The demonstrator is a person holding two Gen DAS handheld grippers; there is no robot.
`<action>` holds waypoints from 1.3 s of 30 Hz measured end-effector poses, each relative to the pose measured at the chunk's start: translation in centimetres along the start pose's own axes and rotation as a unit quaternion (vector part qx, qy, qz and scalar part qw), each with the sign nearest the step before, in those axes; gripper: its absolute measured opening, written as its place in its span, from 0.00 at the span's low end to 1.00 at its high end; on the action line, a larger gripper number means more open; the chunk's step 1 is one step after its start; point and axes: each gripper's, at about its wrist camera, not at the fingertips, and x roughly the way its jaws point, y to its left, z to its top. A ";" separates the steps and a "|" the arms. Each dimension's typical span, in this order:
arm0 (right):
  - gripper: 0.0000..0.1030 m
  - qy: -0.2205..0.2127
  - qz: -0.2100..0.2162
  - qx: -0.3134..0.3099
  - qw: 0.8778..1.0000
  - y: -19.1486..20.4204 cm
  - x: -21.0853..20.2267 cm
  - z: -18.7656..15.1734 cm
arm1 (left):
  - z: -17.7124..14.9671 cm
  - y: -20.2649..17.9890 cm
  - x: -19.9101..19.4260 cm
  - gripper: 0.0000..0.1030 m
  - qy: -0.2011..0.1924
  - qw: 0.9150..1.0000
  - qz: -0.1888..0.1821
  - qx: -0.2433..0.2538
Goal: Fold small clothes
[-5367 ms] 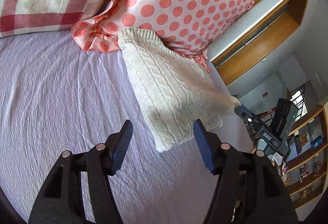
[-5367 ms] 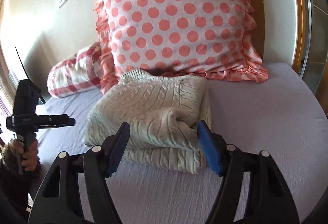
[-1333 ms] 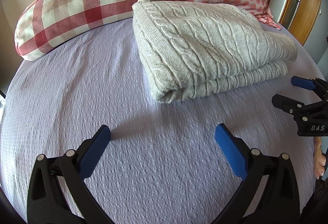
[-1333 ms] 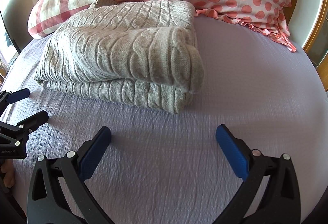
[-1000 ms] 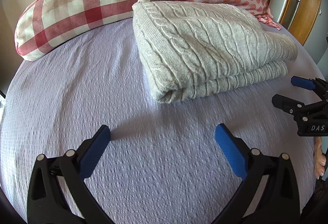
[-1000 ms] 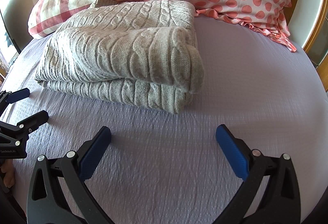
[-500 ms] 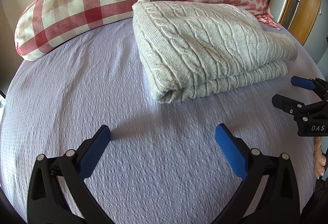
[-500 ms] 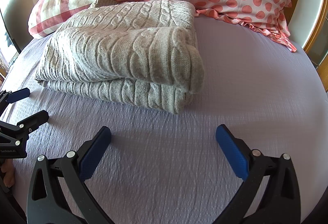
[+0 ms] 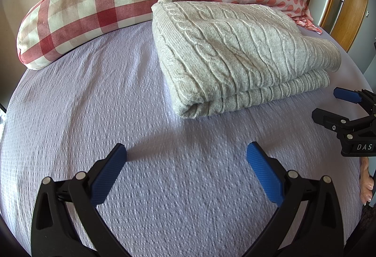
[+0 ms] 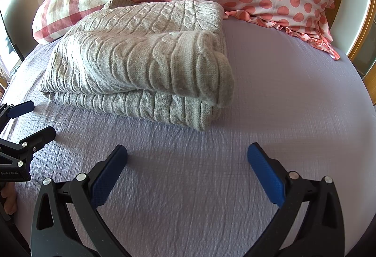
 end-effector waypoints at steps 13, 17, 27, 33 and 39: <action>0.99 0.000 0.000 0.000 1.000 0.0 0.0 0.0 | 0.0 0.0 0.0 0.98 0.000 1.000 0.000 0.000; 0.99 0.000 0.000 0.001 1.000 0.0 0.0 0.0 | 0.0 0.0 0.0 0.98 0.000 1.000 0.000 0.000; 0.99 0.000 0.000 0.001 1.000 0.1 0.0 0.0 | 0.0 0.0 0.0 0.98 0.000 1.000 0.000 0.000; 0.99 0.000 0.000 0.001 1.000 0.1 0.0 0.0 | 0.1 0.0 0.0 0.98 0.004 1.000 0.000 0.001; 0.99 0.000 -0.001 0.001 1.000 0.1 0.0 0.0 | 0.4 0.0 0.1 0.98 0.009 1.000 -0.002 0.001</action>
